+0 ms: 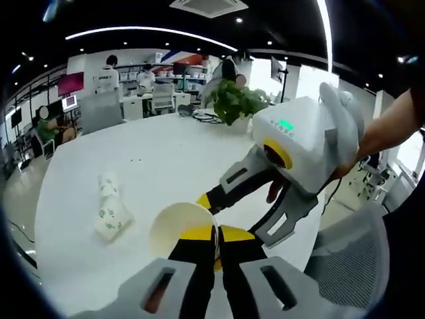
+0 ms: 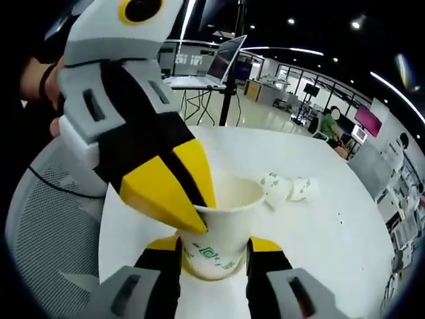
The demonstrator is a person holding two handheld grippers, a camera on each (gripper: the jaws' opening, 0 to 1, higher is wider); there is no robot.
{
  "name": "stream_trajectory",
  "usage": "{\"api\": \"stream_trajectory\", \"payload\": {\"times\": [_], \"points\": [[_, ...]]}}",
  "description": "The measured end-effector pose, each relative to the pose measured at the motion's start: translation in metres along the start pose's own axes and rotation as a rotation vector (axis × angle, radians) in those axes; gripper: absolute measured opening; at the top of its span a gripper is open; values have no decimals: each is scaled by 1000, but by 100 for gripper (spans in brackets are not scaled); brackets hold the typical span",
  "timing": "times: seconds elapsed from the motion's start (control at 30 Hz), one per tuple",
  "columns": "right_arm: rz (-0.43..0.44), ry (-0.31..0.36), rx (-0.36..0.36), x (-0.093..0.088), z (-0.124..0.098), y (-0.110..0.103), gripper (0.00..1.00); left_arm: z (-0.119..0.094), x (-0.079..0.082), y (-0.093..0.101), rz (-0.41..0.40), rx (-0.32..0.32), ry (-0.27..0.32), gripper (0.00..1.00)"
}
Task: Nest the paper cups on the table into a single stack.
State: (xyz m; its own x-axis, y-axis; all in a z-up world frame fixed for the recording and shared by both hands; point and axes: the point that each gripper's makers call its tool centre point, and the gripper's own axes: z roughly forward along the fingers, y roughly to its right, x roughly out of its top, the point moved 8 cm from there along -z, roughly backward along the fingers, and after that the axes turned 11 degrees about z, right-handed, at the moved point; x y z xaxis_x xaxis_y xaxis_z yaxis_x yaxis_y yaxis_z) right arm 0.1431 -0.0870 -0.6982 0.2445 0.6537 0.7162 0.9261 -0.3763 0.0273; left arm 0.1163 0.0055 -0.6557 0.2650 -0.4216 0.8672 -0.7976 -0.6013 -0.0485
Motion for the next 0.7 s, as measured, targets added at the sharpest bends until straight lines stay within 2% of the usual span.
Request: {"api": "stream_trajectory", "payload": {"times": [0.13,0.37,0.57,0.7], "points": [[-18,-8,-10,-2,-4,0,37,2,-2,1,27,-3,-16,0],[-18,-17,-23,-5,-14,-2,39,4,-2,3,18,-9,-14,1],[-21,-38,-41,-12,-24,-4,47,8,-4,5,8,-10,-19,1],[8,-33,-54,-18,-30,-5,47,11,-5,6,12,-18,-26,1]]}}
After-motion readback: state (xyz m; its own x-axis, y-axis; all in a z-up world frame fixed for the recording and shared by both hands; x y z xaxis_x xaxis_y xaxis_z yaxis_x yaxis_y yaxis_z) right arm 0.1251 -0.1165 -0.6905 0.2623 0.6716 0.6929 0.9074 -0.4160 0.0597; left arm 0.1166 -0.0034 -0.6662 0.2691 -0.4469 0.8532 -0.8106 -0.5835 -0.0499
